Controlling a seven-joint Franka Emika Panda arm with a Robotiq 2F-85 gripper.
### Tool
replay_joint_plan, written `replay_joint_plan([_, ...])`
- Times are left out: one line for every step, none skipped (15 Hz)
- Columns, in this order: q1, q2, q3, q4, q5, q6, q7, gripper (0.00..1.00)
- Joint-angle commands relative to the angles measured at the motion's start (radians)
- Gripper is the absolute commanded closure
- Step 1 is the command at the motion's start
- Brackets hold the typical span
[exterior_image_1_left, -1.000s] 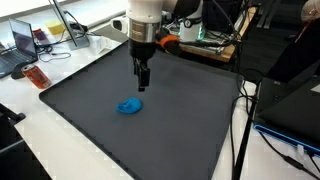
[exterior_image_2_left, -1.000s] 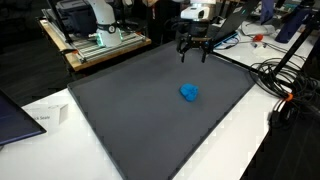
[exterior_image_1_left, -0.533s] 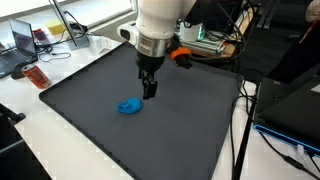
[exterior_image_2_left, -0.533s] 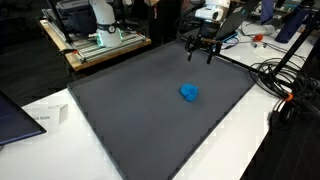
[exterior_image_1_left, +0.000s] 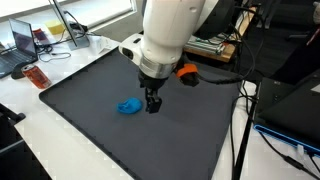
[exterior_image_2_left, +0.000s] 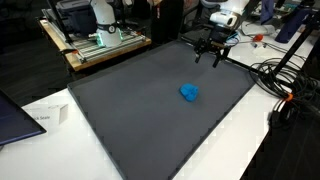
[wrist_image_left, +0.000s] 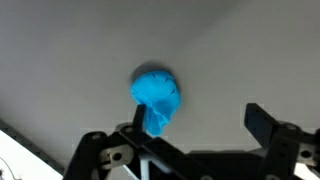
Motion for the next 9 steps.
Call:
replay_joint_plan([-0.032,0.106,0.020,0.181,0.031,-0.098,-0.059,0.00])
replay_joint_plan([-0.042,0.132,0.022,0.222,0.042,-0.118,-0.078,0.00])
replay_joint_plan([-0.052,0.153,0.025,0.258,0.054,-0.138,-0.099,0.00])
replay_joint_plan([-0.061,0.175,0.025,0.295,0.065,-0.156,-0.119,0.00])
replay_joint_plan([-0.071,0.195,0.028,0.332,0.078,-0.173,-0.142,0.00])
replay_joint_plan([-0.079,0.214,0.027,0.368,0.089,-0.192,-0.161,0.00])
replay_joint_plan([-0.090,0.232,0.030,0.405,0.105,-0.215,-0.189,0.00])
replay_joint_plan([-0.098,0.250,0.031,0.439,0.118,-0.232,-0.212,0.00])
replay_joint_plan([-0.108,0.269,0.031,0.475,0.133,-0.258,-0.237,0.00])
